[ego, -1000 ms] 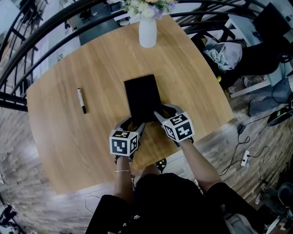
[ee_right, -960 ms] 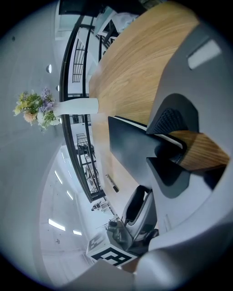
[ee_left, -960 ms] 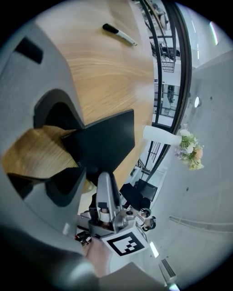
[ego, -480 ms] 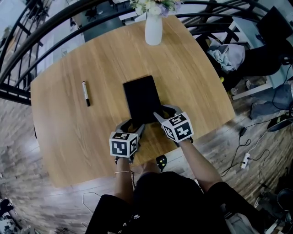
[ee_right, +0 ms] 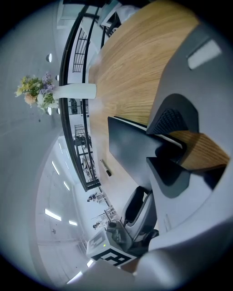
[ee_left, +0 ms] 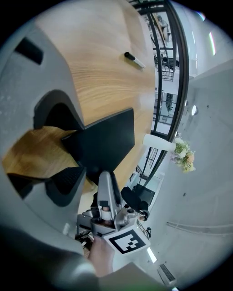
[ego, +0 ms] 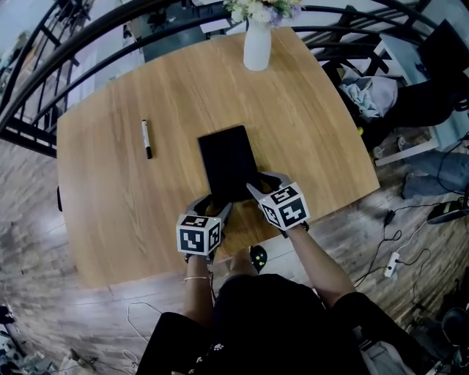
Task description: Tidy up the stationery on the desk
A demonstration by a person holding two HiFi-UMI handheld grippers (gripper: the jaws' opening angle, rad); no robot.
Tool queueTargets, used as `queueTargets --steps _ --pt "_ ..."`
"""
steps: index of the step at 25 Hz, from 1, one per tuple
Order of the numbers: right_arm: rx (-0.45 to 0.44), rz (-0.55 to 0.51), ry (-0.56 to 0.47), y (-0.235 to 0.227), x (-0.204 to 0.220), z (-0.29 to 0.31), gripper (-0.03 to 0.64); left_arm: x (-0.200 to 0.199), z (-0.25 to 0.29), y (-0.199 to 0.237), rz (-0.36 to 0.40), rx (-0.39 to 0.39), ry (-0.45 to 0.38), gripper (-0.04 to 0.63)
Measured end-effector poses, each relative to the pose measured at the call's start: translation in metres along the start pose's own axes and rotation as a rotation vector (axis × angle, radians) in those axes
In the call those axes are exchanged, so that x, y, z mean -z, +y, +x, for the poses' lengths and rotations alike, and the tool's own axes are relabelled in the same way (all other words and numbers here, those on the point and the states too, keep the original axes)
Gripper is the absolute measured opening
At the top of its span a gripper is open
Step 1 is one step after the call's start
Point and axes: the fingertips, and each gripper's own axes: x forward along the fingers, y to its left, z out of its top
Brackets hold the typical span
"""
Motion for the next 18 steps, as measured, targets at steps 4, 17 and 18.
queueTargets --steps 4,17,18 --pt "-0.010 -0.011 0.004 0.009 0.005 -0.002 0.163 0.008 -0.008 -0.002 -0.008 -0.007 -0.006 0.245" --pt "-0.031 -0.038 0.013 0.035 0.018 -0.007 0.164 0.032 -0.028 -0.003 -0.030 -0.027 -0.015 0.245" --pt "-0.032 -0.039 0.013 0.036 0.018 -0.008 0.164 0.033 -0.029 -0.003 -0.031 -0.029 -0.015 0.245"
